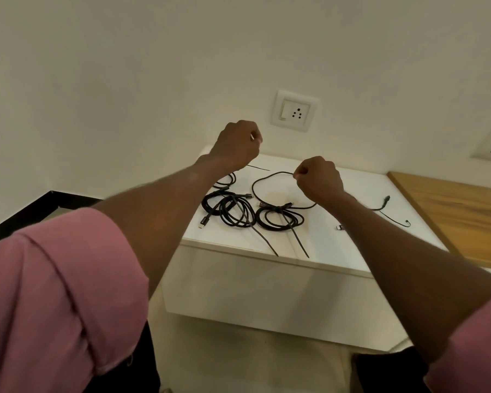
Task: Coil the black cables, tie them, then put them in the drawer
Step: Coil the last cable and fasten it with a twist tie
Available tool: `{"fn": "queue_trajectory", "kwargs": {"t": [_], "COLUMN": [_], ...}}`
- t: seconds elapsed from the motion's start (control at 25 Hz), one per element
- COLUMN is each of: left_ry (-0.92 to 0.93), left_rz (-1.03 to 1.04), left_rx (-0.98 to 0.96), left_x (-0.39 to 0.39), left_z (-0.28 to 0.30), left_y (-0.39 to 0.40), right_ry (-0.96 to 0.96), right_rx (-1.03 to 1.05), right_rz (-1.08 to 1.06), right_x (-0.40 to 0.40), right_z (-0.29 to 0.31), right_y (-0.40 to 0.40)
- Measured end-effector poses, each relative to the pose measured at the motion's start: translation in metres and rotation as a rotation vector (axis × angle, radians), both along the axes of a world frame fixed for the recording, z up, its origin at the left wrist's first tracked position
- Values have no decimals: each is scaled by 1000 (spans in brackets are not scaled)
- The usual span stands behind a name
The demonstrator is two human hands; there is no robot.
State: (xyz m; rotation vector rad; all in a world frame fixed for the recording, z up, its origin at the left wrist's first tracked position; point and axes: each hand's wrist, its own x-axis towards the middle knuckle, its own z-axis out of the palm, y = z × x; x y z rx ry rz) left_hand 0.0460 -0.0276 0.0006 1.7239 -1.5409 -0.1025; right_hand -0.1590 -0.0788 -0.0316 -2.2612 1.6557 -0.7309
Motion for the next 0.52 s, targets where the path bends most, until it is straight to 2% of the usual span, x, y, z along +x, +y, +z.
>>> {"fn": "queue_trajectory", "kwargs": {"t": [0.12, 0.24, 0.32, 0.44, 0.52], "left_ry": [-159, -279, -293, -275, -278], "left_rz": [-222, -353, -384, -390, -379], "left_rx": [53, 134, 164, 171, 156], "left_x": [-32, -55, -66, -84, -95], "left_z": [-2, -11, -16, -19, -21], "left_y": [2, 0, -2, -5, -7], "right_ry": [323, 379, 390, 472, 394], "right_rx": [31, 181, 159, 33, -42], "right_rz": [211, 384, 370, 228, 91], "right_x": [-34, -63, -77, -90, -95], "right_z": [-3, -3, -2, -4, -1], "right_y": [-1, 0, 0, 4, 1]}}
